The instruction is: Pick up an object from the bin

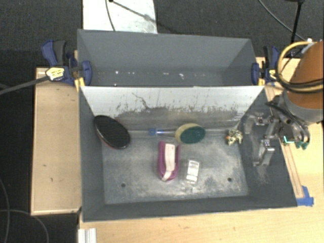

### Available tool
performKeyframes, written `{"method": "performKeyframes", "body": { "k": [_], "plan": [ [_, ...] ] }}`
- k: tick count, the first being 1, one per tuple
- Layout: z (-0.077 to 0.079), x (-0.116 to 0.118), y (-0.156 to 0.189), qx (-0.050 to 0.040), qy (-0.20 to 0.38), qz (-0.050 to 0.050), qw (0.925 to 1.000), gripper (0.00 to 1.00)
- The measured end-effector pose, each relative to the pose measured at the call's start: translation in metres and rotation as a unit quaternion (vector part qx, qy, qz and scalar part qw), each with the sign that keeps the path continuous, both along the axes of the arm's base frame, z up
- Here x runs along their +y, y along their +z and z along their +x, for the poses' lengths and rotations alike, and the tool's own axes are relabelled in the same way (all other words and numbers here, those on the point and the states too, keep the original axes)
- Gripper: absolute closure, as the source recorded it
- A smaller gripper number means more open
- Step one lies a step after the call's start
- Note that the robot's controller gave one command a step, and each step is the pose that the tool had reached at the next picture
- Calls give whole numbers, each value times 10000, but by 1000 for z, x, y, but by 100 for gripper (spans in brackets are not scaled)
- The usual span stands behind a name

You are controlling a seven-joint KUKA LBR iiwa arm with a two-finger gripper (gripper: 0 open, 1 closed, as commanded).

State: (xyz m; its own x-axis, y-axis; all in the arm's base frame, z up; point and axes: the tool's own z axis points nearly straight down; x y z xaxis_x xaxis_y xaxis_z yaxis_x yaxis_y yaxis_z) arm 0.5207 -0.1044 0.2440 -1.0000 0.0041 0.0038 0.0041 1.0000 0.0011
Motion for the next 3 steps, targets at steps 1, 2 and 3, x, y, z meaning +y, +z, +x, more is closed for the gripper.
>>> {"method": "performKeyframes", "body": {
  "k": [1,2,3],
  "plan": [
    [10,143,-175,12,619,-4,9981,0],
    [-42,97,-143,-11,154,-12,9999,0],
    [-41,111,-144,-16,-126,-1,9999,0]
  ]
}}
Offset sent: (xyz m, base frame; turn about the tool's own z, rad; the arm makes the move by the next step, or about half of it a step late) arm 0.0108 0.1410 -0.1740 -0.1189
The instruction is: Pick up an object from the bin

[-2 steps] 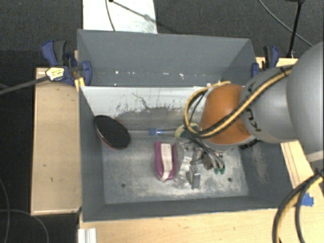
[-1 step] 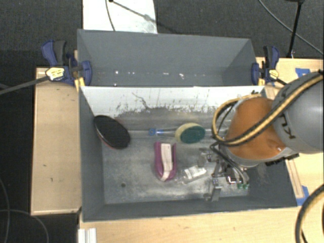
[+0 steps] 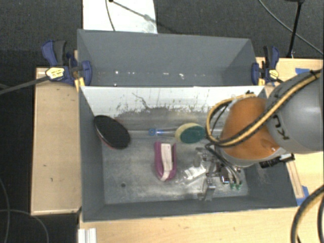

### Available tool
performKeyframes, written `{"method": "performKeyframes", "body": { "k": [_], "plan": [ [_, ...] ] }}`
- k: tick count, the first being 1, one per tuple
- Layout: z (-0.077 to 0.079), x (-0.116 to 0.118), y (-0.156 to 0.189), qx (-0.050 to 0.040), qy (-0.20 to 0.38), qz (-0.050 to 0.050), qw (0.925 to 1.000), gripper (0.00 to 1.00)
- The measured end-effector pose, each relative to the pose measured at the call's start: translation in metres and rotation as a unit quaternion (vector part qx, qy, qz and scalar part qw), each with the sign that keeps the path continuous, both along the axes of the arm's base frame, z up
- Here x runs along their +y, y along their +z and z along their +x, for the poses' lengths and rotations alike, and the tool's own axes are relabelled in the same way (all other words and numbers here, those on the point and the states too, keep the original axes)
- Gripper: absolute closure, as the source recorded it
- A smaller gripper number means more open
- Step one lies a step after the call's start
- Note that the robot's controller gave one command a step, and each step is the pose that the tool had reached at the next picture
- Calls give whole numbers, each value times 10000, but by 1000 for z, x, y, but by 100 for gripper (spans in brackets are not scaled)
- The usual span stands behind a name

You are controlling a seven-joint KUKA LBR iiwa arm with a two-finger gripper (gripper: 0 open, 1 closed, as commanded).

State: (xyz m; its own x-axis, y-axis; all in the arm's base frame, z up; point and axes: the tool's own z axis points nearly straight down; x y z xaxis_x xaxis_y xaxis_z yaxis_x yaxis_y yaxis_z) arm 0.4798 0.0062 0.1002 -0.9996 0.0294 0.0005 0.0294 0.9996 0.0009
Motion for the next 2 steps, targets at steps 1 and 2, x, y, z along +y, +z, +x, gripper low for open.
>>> {"method": "performKeyframes", "body": {
  "k": [1,2],
  "plan": [
    [4,2,-29,-47,584,-5,9983,0],
    [5,2,-28,-57,595,-4,9982,0]
  ]
}}
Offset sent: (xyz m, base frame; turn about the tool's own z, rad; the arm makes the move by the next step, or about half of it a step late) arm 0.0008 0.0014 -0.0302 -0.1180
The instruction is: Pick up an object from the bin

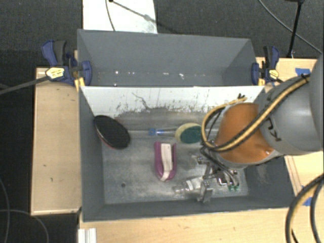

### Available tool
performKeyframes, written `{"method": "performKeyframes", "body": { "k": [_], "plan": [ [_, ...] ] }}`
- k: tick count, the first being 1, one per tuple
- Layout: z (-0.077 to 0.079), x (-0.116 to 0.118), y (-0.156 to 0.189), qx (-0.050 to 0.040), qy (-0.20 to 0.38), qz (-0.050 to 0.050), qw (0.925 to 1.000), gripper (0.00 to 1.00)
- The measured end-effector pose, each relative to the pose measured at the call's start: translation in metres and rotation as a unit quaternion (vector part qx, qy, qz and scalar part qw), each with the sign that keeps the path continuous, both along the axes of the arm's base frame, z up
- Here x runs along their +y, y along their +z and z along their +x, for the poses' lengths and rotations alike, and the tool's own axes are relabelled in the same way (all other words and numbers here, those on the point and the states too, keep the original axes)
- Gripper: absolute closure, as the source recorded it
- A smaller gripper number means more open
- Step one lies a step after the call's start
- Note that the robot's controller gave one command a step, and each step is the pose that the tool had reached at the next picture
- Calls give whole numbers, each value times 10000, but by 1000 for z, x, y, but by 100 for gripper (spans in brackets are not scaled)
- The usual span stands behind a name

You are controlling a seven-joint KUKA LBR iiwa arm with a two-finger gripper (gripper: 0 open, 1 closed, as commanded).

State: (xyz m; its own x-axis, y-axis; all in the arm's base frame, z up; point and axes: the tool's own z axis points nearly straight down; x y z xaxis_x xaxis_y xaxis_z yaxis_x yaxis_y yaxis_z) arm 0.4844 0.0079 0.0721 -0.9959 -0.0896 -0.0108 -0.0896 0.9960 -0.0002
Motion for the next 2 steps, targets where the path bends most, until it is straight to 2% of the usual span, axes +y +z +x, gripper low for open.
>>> {"method": "performKeyframes", "body": {
  "k": [1,2],
  "plan": [
    [0,0,0,6,7,-1,10000,100],
    [0,0,17,32,23,-2,10000,100]
  ]
}}
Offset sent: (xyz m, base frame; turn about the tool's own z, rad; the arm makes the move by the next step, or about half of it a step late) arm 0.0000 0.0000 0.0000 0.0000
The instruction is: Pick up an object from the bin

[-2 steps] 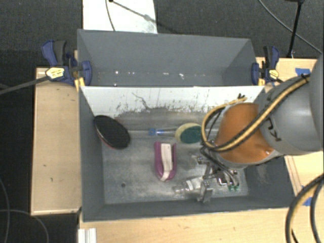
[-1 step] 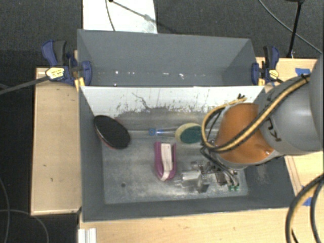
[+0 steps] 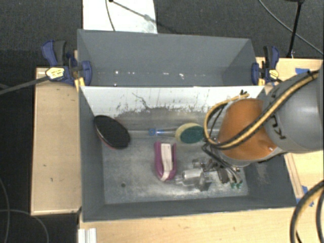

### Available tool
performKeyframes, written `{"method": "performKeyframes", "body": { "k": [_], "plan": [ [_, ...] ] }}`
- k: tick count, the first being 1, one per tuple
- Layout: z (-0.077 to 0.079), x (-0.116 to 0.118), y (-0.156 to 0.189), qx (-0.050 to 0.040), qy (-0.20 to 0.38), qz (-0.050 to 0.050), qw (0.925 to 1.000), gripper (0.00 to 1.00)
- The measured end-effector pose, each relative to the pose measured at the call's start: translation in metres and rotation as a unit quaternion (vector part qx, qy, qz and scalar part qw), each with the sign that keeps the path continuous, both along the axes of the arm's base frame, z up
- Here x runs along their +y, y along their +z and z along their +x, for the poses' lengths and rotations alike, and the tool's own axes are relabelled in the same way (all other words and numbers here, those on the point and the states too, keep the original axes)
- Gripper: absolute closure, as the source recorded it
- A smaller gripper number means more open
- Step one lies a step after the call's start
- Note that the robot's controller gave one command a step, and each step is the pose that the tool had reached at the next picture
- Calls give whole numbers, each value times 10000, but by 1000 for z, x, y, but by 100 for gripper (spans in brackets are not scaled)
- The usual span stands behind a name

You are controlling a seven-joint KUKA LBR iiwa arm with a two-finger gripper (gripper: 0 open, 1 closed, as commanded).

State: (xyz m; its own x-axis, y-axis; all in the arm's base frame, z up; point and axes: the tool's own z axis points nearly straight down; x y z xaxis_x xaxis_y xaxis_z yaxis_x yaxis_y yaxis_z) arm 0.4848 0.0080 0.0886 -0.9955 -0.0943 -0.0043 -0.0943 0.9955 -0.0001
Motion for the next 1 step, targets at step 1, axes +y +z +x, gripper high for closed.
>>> {"method": "performKeyframes", "body": {
  "k": [1],
  "plan": [
    [2,0,76,-25,12,0,10000,100]
  ]
}}
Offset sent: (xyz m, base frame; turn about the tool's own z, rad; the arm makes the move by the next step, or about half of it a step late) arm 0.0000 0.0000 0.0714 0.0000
